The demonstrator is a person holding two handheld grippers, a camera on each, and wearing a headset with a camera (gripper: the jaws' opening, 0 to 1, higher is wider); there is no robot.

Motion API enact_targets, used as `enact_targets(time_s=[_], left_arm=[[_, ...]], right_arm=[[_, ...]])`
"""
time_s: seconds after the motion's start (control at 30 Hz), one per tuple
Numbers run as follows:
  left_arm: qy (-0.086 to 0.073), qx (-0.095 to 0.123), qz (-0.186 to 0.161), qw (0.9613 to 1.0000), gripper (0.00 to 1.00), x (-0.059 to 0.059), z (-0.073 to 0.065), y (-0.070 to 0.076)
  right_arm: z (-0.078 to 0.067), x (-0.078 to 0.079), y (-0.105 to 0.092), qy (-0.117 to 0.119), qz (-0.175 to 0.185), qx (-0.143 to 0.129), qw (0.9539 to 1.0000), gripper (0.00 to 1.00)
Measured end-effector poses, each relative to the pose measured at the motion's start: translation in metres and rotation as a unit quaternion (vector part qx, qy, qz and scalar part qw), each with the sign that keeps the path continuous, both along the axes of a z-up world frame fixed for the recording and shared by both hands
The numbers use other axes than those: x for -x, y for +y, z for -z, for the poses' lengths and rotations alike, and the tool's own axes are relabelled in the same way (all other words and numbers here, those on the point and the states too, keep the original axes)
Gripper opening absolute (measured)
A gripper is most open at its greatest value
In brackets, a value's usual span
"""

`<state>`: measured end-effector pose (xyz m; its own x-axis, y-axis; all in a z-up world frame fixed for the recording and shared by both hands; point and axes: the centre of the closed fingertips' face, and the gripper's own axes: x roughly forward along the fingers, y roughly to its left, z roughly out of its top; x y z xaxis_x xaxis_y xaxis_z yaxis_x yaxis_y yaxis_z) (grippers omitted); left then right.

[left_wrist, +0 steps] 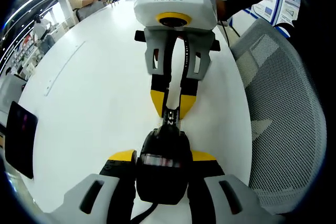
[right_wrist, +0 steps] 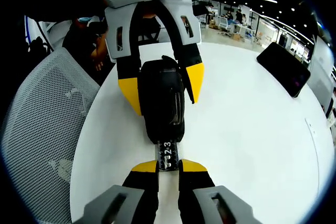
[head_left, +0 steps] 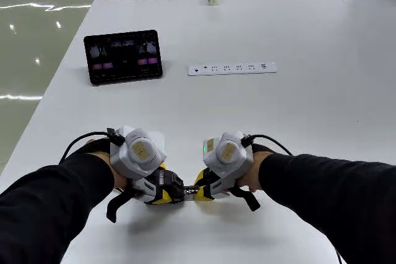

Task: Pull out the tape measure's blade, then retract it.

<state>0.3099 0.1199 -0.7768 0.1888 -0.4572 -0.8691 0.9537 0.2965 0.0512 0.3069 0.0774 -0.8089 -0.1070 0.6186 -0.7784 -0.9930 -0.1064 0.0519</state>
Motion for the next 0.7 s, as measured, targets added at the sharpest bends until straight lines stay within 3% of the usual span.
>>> enact_targets(time_s=[0.7], left_arm=[[0.001,0.003,0.001,1.0,0.32,-0.002,-0.001,-0.002]], right_arm=[[0.0,-0.002,-0.014,-0.011,-0.007,0.012,0.9998,0.1]])
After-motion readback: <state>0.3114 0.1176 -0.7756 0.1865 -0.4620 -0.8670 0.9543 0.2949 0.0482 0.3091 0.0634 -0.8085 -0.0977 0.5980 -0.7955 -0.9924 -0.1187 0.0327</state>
